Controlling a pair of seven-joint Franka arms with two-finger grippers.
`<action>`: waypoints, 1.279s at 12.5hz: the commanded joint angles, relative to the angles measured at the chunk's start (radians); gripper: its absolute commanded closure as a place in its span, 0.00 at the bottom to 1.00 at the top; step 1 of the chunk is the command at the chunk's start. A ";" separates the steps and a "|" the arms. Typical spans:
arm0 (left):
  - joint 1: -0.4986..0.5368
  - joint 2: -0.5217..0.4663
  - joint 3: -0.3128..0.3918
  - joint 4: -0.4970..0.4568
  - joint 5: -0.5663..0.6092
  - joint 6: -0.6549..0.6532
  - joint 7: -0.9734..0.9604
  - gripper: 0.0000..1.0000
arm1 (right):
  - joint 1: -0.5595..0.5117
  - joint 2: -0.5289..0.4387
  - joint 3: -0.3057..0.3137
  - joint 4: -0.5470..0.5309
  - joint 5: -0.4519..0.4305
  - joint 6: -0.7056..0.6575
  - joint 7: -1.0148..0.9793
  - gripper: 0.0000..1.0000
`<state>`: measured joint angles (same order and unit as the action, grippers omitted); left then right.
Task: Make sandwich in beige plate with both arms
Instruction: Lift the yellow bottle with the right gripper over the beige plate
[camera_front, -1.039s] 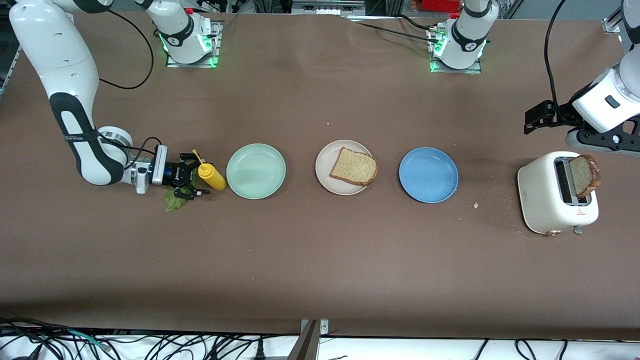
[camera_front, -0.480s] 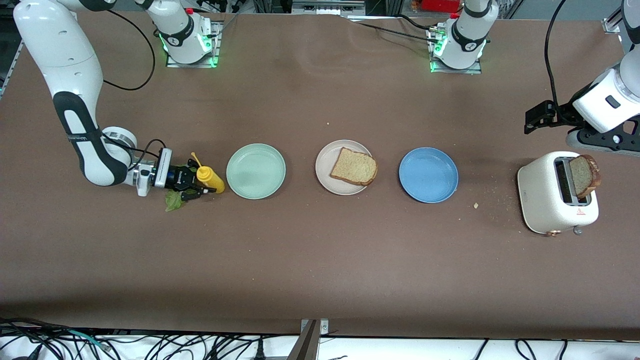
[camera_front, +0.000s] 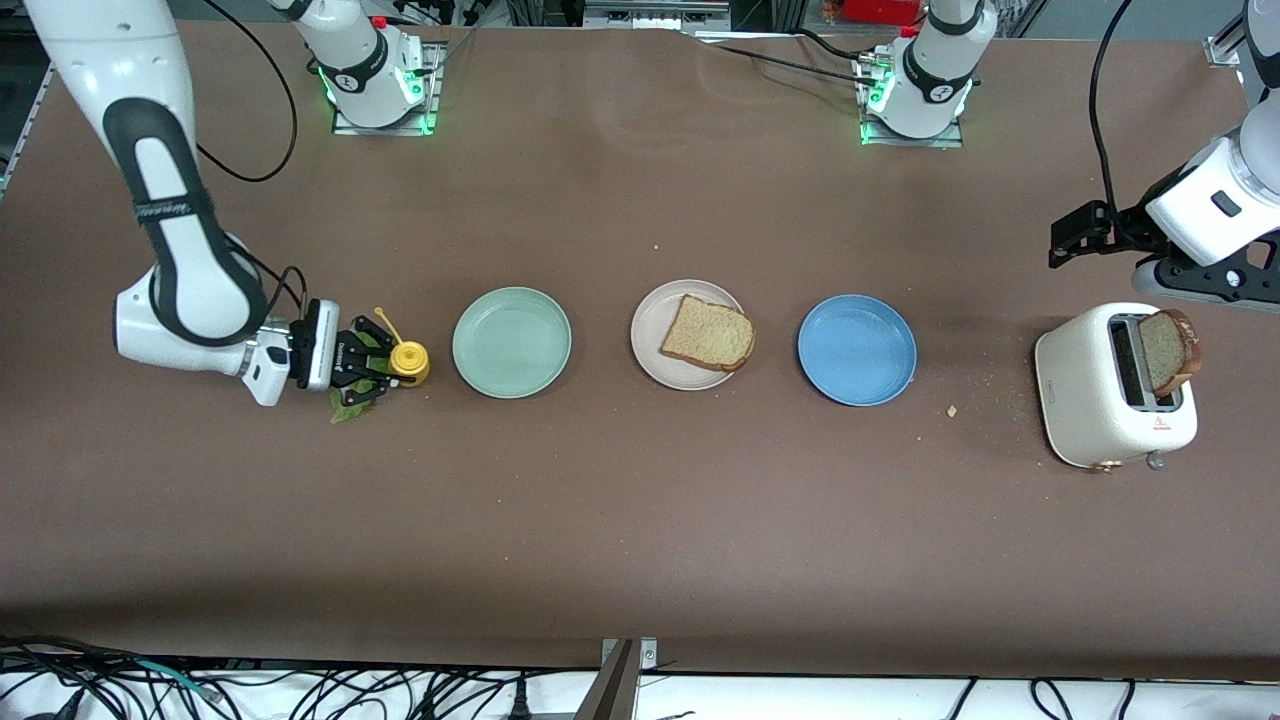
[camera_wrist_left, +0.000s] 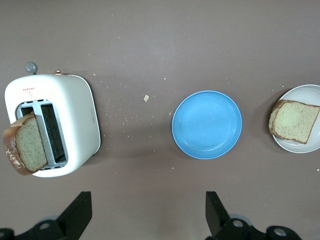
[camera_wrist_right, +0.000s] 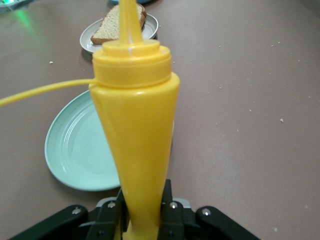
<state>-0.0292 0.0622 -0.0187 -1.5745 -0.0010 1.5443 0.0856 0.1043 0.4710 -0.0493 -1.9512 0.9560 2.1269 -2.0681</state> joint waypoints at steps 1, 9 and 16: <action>0.002 -0.005 0.000 0.010 0.003 -0.020 0.003 0.00 | 0.144 -0.057 -0.060 -0.025 -0.101 0.083 0.220 1.00; 0.002 -0.005 0.002 0.010 0.003 -0.020 0.003 0.00 | 0.628 -0.118 -0.152 0.089 -0.778 0.064 1.278 1.00; 0.002 -0.005 0.002 0.010 0.001 -0.020 0.003 0.00 | 0.964 0.108 -0.233 0.357 -1.056 -0.195 1.763 1.00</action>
<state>-0.0289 0.0622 -0.0169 -1.5745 -0.0010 1.5439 0.0856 0.9967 0.4579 -0.2102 -1.7380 -0.0709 2.0190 -0.3498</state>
